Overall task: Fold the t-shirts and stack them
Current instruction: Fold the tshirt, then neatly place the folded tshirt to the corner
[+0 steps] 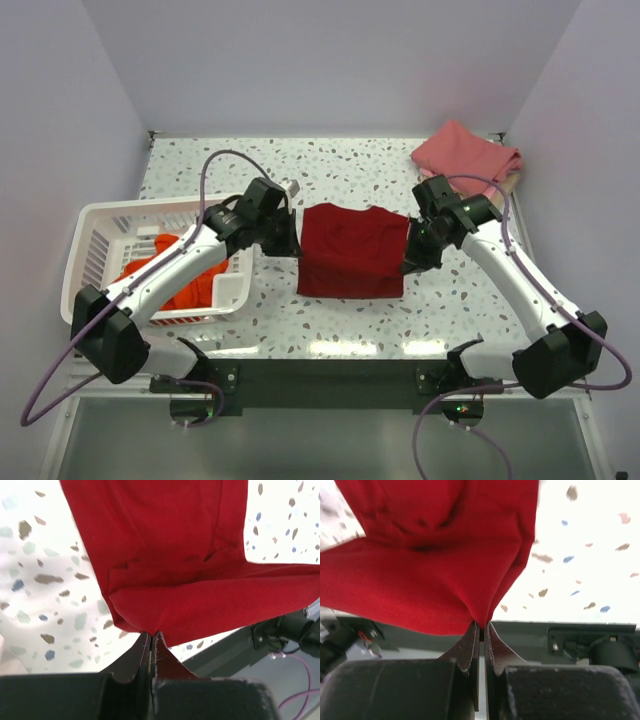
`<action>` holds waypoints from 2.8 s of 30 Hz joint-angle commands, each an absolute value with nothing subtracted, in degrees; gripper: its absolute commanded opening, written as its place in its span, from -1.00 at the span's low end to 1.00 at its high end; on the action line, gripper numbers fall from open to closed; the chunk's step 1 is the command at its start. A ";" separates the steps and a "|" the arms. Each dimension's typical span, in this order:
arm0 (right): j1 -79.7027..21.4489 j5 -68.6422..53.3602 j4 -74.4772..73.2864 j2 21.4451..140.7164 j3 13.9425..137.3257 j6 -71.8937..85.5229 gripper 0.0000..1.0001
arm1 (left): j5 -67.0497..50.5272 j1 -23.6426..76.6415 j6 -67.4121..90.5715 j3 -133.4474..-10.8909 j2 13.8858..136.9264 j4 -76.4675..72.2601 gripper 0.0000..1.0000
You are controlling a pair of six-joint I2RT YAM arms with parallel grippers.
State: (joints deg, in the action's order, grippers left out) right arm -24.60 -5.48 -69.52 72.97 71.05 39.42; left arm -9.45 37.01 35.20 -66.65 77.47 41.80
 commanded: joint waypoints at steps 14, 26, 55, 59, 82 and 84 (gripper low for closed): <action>-15.38 -2.02 -59.42 86.74 81.03 32.87 -1.00 | -13.97 27.95 25.23 -83.23 94.56 36.12 -1.00; -10.11 -0.17 -57.57 103.95 96.92 30.59 -1.00 | -13.45 25.31 21.89 -101.05 111.87 36.21 -1.00; -0.18 -25.22 -36.66 93.61 73.85 23.91 0.97 | -12.04 23.91 30.15 -87.63 108.46 26.02 1.00; -0.18 -26.80 -33.41 94.21 69.53 24.52 0.97 | -12.66 23.91 29.88 -86.13 109.59 24.17 1.00; 1.76 -29.71 -20.22 102.30 60.03 26.19 0.92 | -14.59 23.91 29.27 -85.69 118.83 20.92 0.93; 1.58 -29.62 -19.25 102.92 59.77 26.54 0.91 | -15.20 23.91 29.44 -85.43 119.09 20.66 0.81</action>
